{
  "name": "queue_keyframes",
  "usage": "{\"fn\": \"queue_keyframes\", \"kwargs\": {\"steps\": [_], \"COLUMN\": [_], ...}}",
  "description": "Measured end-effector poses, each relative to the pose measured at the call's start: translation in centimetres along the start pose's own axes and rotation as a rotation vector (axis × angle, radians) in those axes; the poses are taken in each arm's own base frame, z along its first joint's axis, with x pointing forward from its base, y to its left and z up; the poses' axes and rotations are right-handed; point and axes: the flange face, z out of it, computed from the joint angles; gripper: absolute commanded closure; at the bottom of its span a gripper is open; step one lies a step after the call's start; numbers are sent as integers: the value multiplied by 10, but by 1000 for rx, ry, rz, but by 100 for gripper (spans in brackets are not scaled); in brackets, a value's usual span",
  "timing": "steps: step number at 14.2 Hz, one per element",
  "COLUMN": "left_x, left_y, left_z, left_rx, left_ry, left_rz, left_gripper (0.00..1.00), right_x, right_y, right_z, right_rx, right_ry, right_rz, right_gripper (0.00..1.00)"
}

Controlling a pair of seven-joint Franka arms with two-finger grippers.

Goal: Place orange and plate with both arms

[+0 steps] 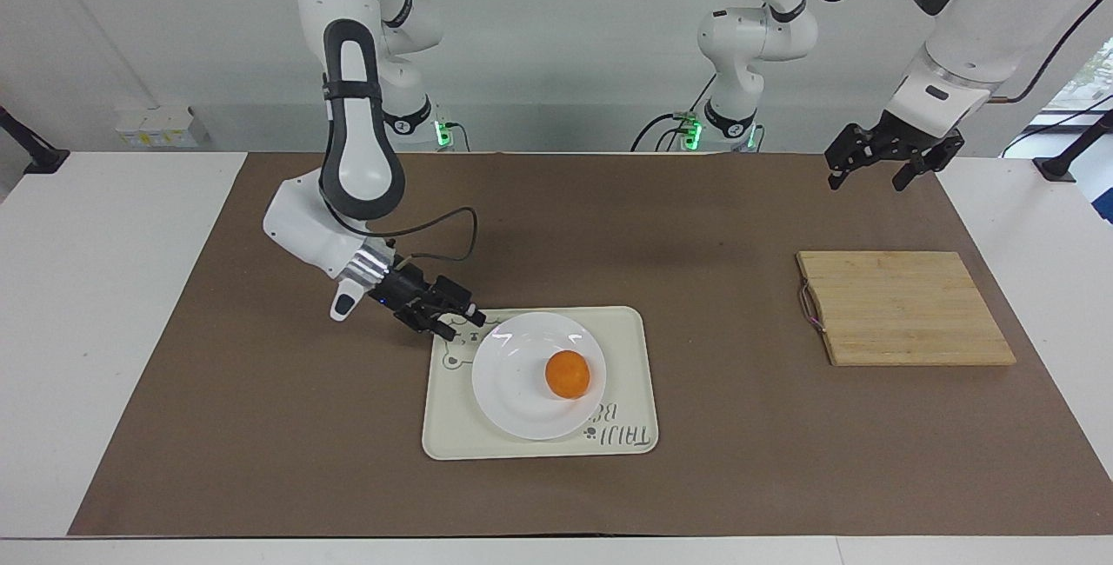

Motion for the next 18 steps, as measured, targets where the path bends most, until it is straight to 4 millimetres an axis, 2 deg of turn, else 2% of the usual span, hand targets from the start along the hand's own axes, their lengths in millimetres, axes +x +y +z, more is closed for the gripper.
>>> {"fn": "queue_keyframes", "kwargs": {"steps": [3, 7, 12, 15, 18], "left_x": [0, 0, 0, 0, 0], "left_y": [0, 0, 0, 0, 0], "left_z": [0, 0, 0, 0, 0], "left_rx": [0, 0, 0, 0, 0], "left_ry": [0, 0, 0, 0, 0], "left_rz": [0, 0, 0, 0, 0], "left_gripper": [0, 0, 0, 0, 0], "right_x": [-9, -23, -36, -41, -35], "right_y": [-41, -54, -83, -78, -48], "right_z": [-55, -122, -200, -229, -256], "right_rx": [-226, -446, -643, -667, -673], "right_ry": [-74, -181, -242, -243, -223], "right_rz": [-124, -236, -231, -203, -130], "right_gripper": [0, 0, 0, 0, 0]}}
